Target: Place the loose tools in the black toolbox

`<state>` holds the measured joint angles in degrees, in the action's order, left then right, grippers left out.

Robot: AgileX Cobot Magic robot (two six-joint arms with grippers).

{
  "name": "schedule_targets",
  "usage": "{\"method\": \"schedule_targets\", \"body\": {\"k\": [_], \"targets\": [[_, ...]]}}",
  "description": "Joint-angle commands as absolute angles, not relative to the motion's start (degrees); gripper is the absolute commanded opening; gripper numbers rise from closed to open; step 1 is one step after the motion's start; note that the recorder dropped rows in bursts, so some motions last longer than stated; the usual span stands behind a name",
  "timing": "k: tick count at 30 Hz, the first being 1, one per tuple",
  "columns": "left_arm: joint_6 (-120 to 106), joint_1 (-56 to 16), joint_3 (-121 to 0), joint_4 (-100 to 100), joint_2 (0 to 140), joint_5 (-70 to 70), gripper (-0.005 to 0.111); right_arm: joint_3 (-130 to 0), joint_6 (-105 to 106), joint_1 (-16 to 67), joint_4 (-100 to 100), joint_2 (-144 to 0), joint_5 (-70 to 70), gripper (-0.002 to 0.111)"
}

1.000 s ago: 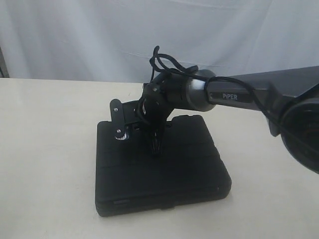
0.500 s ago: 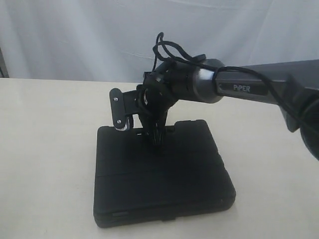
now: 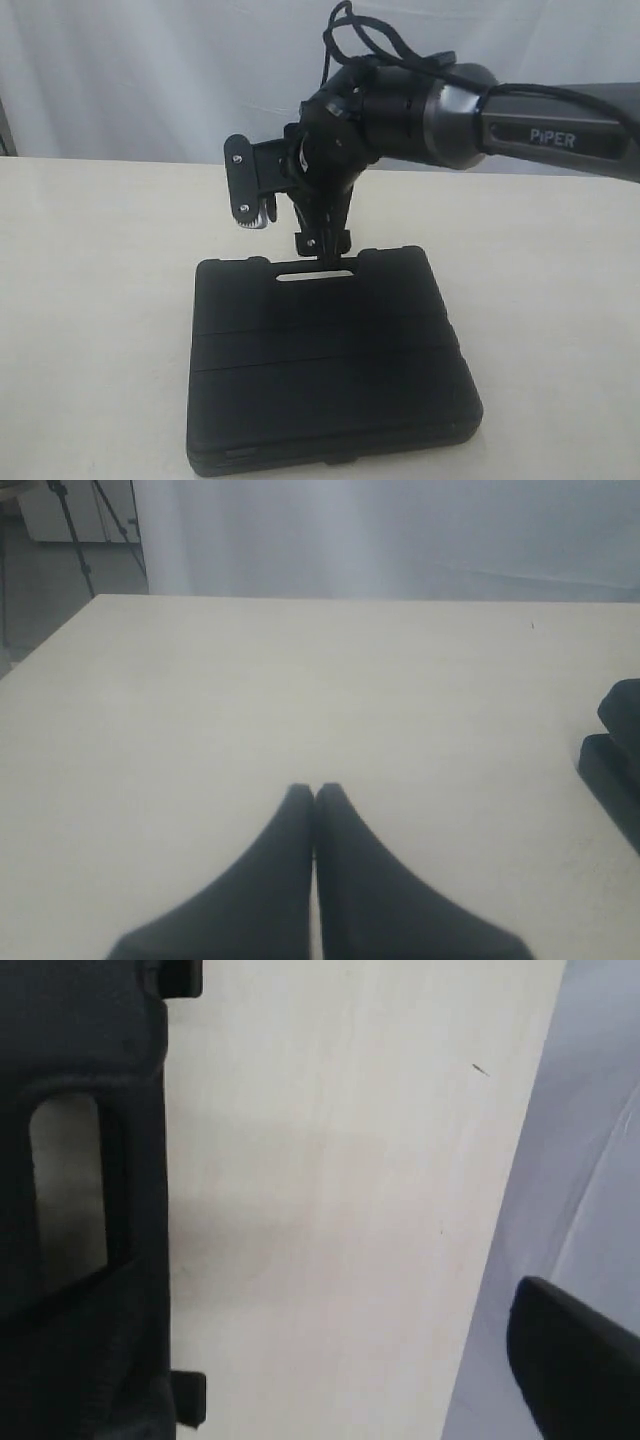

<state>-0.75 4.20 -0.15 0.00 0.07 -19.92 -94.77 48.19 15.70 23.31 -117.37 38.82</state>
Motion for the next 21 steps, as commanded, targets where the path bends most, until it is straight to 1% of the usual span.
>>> {"method": "schedule_targets", "body": {"k": [1,4,5,6,7,12,17,18,21], "targets": [[-0.4,3.9,0.0,0.0,0.0,-19.6,0.000,-94.6,47.2,16.1,23.1,-113.9,45.2,0.090],[-0.4,3.9,0.0,0.0,0.0,-19.6,0.000,-94.6,43.5,16.1,21.4,-111.1,50.0,0.090],[-0.4,3.9,0.0,0.0,0.0,-19.6,0.000,-94.6,42.8,16.1,20.7,-109.9,52.0,0.089],[-0.4,3.9,0.0,0.0,0.0,-19.6,0.000,-94.6,42.7,16.1,20.4,-108.7,53.9,0.085],[-0.4,3.9,0.0,0.0,0.0,-19.6,0.000,-94.6,42.3,16.1,20.4,-107.8,55.5,0.079],[-0.4,3.9,0.0,0.0,0.0,-19.6,0.000,-94.6,40.3,16.3,20.4,-101.6,62.7,0.036],[-0.4,3.9,0.0,0.0,0.0,-19.6,0.000,-94.6,38.1,16.3,20.4,-95.5,69.6,0.003],[-0.4,3.9,0.0,0.0,0.0,-19.6,0.000,-94.6,37.1,16.3,20.4,-94.2,70.0,0.000],[-0.4,3.9,0.0,0.0,0.0,-19.6,0.000,-94.6,33.2,16.3,21.1,-90.3,70.0,-0.001]]}}
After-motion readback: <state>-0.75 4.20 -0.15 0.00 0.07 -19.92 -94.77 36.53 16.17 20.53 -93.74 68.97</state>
